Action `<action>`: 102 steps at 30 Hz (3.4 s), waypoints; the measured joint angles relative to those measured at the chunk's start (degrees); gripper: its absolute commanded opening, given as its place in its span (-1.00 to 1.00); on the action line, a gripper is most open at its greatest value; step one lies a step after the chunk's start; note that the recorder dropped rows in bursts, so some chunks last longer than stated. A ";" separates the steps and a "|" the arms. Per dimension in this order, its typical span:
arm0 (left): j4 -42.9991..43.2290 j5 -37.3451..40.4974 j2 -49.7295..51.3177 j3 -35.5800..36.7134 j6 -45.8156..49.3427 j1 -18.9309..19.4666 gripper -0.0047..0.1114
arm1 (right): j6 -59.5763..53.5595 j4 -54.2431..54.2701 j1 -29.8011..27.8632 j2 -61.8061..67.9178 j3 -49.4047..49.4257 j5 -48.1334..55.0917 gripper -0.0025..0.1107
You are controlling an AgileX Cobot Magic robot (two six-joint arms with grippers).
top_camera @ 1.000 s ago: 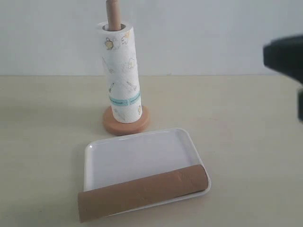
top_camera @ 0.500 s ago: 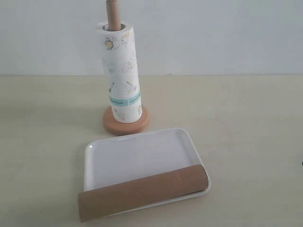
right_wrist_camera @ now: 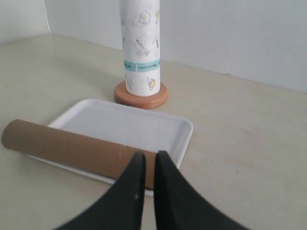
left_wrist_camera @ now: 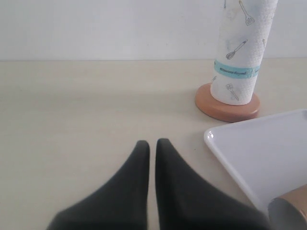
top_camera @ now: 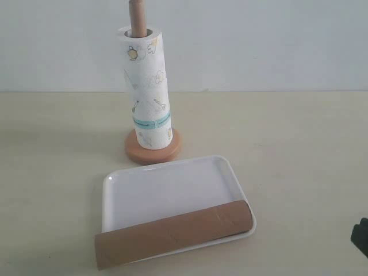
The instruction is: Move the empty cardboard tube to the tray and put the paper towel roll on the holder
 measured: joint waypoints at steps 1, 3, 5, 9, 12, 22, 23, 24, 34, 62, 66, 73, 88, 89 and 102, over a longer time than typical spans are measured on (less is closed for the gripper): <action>0.00 0.00 0.00 0.00 0.00 0.00 -0.85 | 0.00 0.00 0.00 0.00 0.00 1.07 -0.84; 0.00 0.00 0.00 0.00 0.00 0.00 -0.85 | 0.03 0.00 0.00 0.00 0.00 3.41 -0.84; 0.00 0.00 0.00 0.00 0.00 0.00 -0.85 | 0.16 0.00 0.00 0.00 0.00 5.78 -0.84; 0.00 0.00 0.00 0.00 0.00 0.00 -0.85 | 0.16 0.00 -1.70 -3.39 0.23 8.72 -0.84; 0.00 0.00 0.00 0.00 0.00 0.00 -0.85 | -0.16 0.00 -7.79 -5.78 0.23 10.03 -0.84; 0.00 0.00 0.00 0.00 0.00 0.00 -0.85 | 0.88 0.00 -34.05 -6.02 0.23 11.25 -0.84; 0.00 0.00 0.00 0.00 0.00 0.00 -0.85 | 0.66 0.00 -34.40 -6.02 0.23 11.28 -0.84; 0.00 0.00 0.00 0.00 0.00 0.00 -0.85 | 0.40 0.00 -34.54 -6.02 0.23 11.28 -0.84; 0.00 0.00 0.00 0.00 0.00 0.00 -0.85 | -0.41 0.00 -34.54 -6.02 0.23 11.28 -0.84; 0.00 0.00 0.00 0.00 0.00 0.00 -0.85 | -0.87 0.00 -34.54 -6.02 0.23 11.28 -0.84; 0.00 0.00 0.00 0.00 0.00 0.00 -0.85 | -0.87 0.00 -34.54 -6.02 0.23 11.28 -0.84; 0.00 0.00 0.00 0.00 0.00 0.00 -0.85 | -0.87 0.00 -34.54 -6.02 0.23 11.28 -0.84; 0.00 0.00 0.00 0.00 0.00 0.00 -0.85 | -0.87 0.00 -34.54 -6.02 0.23 11.28 -0.84; 0.00 0.00 0.00 0.00 0.00 0.00 -0.85 | -0.87 0.00 -34.54 -6.02 0.23 11.28 -0.84; 0.00 0.00 0.00 0.00 0.00 0.00 -0.85 | -0.87 0.41 -34.54 -6.02 0.23 11.28 -0.84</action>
